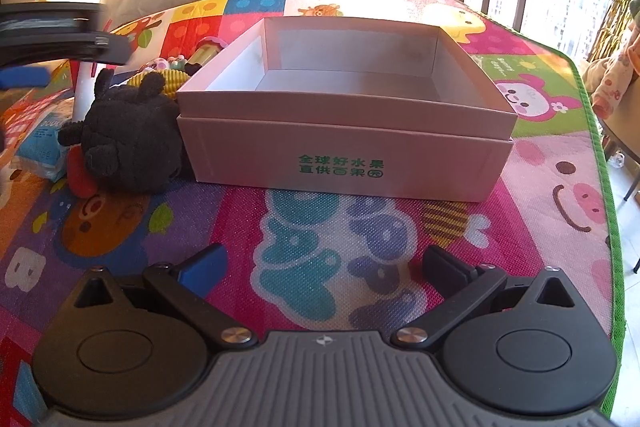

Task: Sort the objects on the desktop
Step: 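Grasp the black plush toy with the right gripper and lift it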

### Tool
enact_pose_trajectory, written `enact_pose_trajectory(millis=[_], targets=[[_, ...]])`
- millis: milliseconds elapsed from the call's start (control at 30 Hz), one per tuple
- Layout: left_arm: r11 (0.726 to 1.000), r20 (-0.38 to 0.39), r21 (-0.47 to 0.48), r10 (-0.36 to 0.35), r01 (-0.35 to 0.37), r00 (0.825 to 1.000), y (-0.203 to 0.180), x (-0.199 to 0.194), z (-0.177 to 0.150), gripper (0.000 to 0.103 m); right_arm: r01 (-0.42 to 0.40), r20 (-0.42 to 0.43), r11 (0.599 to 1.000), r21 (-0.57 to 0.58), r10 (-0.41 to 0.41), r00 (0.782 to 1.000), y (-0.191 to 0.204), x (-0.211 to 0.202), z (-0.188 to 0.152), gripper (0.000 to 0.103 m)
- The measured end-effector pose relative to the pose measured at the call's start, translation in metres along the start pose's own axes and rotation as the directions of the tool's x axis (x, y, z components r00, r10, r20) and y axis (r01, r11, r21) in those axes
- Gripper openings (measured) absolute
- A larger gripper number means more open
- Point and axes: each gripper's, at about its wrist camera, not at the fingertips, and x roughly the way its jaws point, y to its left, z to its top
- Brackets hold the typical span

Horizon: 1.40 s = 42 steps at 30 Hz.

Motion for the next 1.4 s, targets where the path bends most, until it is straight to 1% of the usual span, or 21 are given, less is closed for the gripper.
enact_pose_trajectory(millis=[33, 133, 300, 400, 467, 500, 567, 667, 733, 800, 867, 900, 1000, 1033, 1100, 1167, 1200, 1233, 1300, 1367, 1400], targets=[[0.999, -0.013, 0.030, 0.012, -0.012, 1.000, -0.002, 0.005, -0.004, 0.103, -0.001, 0.000, 1.000, 0.000, 0.001, 1.000, 0.000, 0.000, 0.000, 0.103], [0.998, 0.043, 0.068, -0.006, 0.003, 0.999, 0.006, -0.013, -0.020, 0.103, -0.014, -0.005, 1.000, -0.007, 0.014, 1.000, -0.002, -0.001, -0.001, 0.103], [0.996, 0.068, 0.072, -0.060, 0.055, 0.996, 0.032, -0.057, -0.053, 0.103, -0.041, -0.009, 0.999, -0.024, 0.041, 0.999, -0.005, -0.002, -0.001, 0.103], [0.992, 0.037, 0.079, -0.101, 0.098, 0.994, 0.043, -0.075, -0.070, 0.103, -0.052, -0.014, 0.998, -0.031, 0.051, 0.999, -0.004, -0.002, 0.001, 0.103], [0.988, -0.008, 0.095, -0.122, 0.122, 0.993, 0.043, -0.077, -0.080, 0.103, -0.106, -0.027, 0.994, -0.039, 0.105, 0.994, -0.005, -0.005, 0.004, 0.103], [0.986, -0.023, 0.109, -0.127, 0.129, 0.992, 0.041, -0.076, -0.087, 0.103, -0.151, -0.025, 0.988, -0.016, 0.151, 0.988, -0.006, -0.008, 0.007, 0.103], [0.982, -0.036, 0.132, -0.133, 0.137, 0.990, 0.036, -0.075, -0.100, 0.103, -0.241, 0.016, 0.969, 0.048, 0.241, 0.970, -0.008, -0.019, 0.017, 0.103], [0.978, -0.060, 0.090, -0.183, 0.188, 0.981, 0.037, -0.075, -0.111, 0.103, -0.374, 0.055, 0.925, 0.069, 0.371, 0.927, 0.003, -0.028, 0.038, 0.103], [0.975, -0.056, 0.062, -0.210, 0.213, 0.976, 0.042, -0.080, -0.115, 0.103, -0.419, 0.052, 0.906, 0.069, 0.416, 0.908, 0.021, -0.025, 0.052, 0.103], [0.975, -0.036, 0.055, -0.212, 0.213, 0.977, 0.047, -0.089, -0.116, 0.103, -0.450, 0.041, 0.892, 0.053, 0.448, 0.893, 0.039, -0.015, 0.062, 0.103], [0.975, -0.024, 0.045, -0.217, 0.218, 0.976, 0.054, -0.096, -0.118, 0.103, -0.447, -0.001, 0.893, 0.050, 0.448, 0.894, 0.058, 0.003, 0.073, 0.102], [0.975, -0.024, 0.038, -0.220, 0.221, 0.975, 0.058, -0.099, -0.119, 0.103, -0.454, -0.025, 0.889, 0.063, 0.456, 0.890, 0.064, 0.012, 0.074, 0.099], [0.976, -0.042, 0.010, -0.218, 0.218, 0.975, 0.071, -0.101, -0.122, 0.103, -0.485, -0.113, 0.870, 0.087, 0.492, 0.863, 0.077, 0.032, 0.068, 0.077], [0.977, -0.047, 0.000, -0.213, 0.213, 0.976, 0.075, -0.101, -0.124, 0.103, -0.487, -0.117, 0.869, 0.085, 0.494, 0.862, 0.077, 0.032, 0.065, 0.076], [0.979, -0.053, -0.023, -0.203, 0.202, 0.978, 0.081, -0.100, -0.125, 0.103, -0.488, -0.100, 0.873, 0.025, 0.488, 0.867, 0.075, 0.019, 0.058, 0.073], [0.978, -0.054, -0.062, -0.201, 0.197, 0.978, 0.086, -0.096, -0.123, 0.103, -0.458, -0.066, 0.886, -0.079, 0.453, 0.889, 0.069, -0.005, 0.048, 0.072], [0.976, -0.051, -0.086, -0.204, 0.199, 0.978, 0.088, -0.094, -0.120, 0.103, -0.424, -0.032, 0.894, -0.142, 0.424, 0.905, 0.067, -0.017, 0.042, 0.071], [0.972, -0.046, -0.112, -0.211, 0.205, 0.976, 0.089, -0.091, -0.117, 0.103, -0.366, 0.016, 0.903, -0.225, 0.379, 0.925, 0.065, -0.031, 0.036, 0.071], [0.963, -0.034, -0.155, -0.228, 0.220, 0.973, 0.088, -0.086, -0.111, 0.103, -0.239, 0.106, 0.894, -0.379, 0.299, 0.948, 0.063, -0.055, 0.020, 0.071], [0.957, -0.018, -0.173, -0.240, 0.234, 0.970, 0.082, -0.081, -0.105, 0.103, -0.155, 0.161, 0.862, -0.482, 0.261, 0.952, 0.058, -0.070, 0.003, 0.072], [0.955, -0.014, -0.175, -0.244, 0.238, 0.970, 0.077, -0.079, -0.102, 0.103, -0.147, 0.163, 0.855, -0.498, 0.258, 0.952, 0.054, -0.074, -0.004, 0.073]])
